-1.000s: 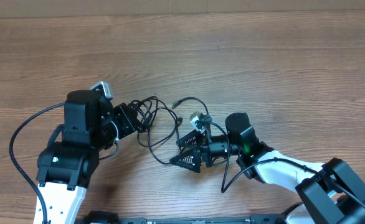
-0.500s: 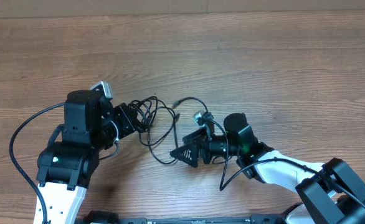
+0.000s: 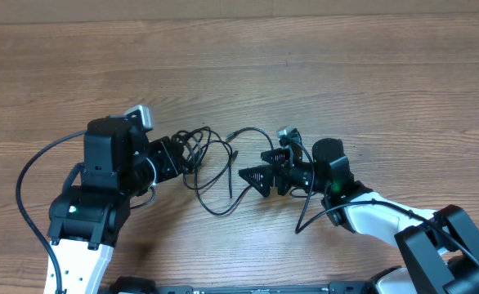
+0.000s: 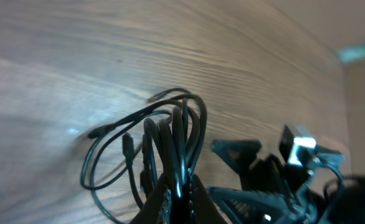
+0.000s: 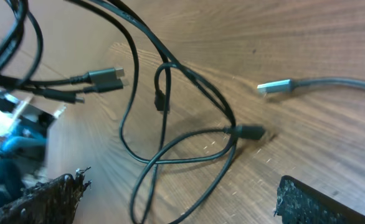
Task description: Untangle cables
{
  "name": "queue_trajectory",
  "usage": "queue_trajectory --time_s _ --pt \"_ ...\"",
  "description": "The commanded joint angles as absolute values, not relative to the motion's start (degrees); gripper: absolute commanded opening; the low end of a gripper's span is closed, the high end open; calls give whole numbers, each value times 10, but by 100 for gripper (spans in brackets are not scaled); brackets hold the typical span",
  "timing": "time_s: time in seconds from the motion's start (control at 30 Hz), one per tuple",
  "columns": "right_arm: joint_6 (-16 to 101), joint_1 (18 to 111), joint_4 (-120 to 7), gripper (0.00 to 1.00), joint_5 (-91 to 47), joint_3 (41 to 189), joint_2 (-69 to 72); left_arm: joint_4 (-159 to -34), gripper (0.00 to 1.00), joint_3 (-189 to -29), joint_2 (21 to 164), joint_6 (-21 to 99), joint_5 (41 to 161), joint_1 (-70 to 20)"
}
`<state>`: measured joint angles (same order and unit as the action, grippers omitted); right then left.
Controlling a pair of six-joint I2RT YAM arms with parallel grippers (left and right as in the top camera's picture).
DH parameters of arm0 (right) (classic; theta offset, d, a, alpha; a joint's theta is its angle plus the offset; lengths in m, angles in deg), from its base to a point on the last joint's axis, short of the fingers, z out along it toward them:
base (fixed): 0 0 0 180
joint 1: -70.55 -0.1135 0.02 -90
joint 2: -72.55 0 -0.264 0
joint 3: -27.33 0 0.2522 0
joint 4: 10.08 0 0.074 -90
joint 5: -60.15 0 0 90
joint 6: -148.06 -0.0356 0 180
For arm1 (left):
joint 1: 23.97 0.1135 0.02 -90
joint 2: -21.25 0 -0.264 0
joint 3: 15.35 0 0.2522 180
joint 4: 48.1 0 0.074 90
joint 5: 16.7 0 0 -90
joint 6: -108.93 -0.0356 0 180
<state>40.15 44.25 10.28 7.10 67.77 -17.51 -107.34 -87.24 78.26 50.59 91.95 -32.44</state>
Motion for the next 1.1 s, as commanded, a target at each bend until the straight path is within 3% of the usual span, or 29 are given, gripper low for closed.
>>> queue_trajectory --time_s 0.0,0.1,0.27,0.43,0.53,0.67,0.77,1.07 --pt "496 443 111 100 62 677 -169 -1058 4 -883 782 385 1031 -319" --pt "524 443 116 97 59 677 -169 -1055 4 -883 781 319 1106 -319" --pt "527 443 116 56 51 677 -169 -1050 4 -883 781 316 1119 -319" --pt "526 443 114 34 47 677 -169 -1049 4 -883 781 316 1117 -319" --pt "526 443 114 26 47 677 -169 -1046 4 -883 781 316 1117 -319" --pt "526 443 114 26 47 677 -169 -1044 4 -883 781 318 1117 -319" --pt "526 443 113 37 45 677 -169 -1040 4 -883 781 318 1117 -319" --pt "526 443 111 53 42 677 -169 -1020 4 -883 781 364 1108 -319"
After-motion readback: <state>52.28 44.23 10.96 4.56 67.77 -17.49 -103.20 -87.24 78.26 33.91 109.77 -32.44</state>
